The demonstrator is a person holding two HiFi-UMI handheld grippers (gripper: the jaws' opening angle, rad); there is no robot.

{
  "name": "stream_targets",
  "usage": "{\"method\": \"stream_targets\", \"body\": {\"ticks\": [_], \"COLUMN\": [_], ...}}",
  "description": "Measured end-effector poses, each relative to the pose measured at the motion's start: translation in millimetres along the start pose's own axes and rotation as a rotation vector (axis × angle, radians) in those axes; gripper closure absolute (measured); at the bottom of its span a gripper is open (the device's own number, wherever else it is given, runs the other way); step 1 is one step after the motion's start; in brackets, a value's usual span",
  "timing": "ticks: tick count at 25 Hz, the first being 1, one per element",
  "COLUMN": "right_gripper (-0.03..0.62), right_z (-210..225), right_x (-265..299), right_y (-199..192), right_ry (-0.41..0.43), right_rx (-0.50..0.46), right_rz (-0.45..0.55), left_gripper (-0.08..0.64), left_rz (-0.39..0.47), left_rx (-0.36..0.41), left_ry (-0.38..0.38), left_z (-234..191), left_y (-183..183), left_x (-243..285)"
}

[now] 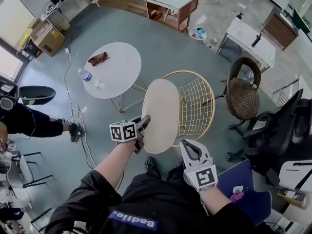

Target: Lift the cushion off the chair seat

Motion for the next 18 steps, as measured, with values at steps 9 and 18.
{"method": "stream_targets", "body": {"ticks": [9, 18], "right_gripper": [0.557, 0.557], "right_z": [-11, -24], "right_x": [-22, -31], "right_y": [19, 32], "right_ry": [-0.004, -0.002], "right_rx": [-0.002, -0.016], "right_rz": [0.027, 0.069], "left_gripper": [0.497, 0.499], "left_rz": [0.052, 0.120], "left_rx": [0.009, 0.099], "left_ry": [-0.089, -0.155], "left_z": [75, 128], "left_y": [-20, -18], "left_x": [-65, -109]}}
Point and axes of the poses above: the fingertips, and each gripper's own axes: x forward along the fingers, z to its right, y out of its top, the point moved 6 cm from there along -x, backward along the fingers, and after that the axes turned 1 degree about -x, right-handed, at the moved point
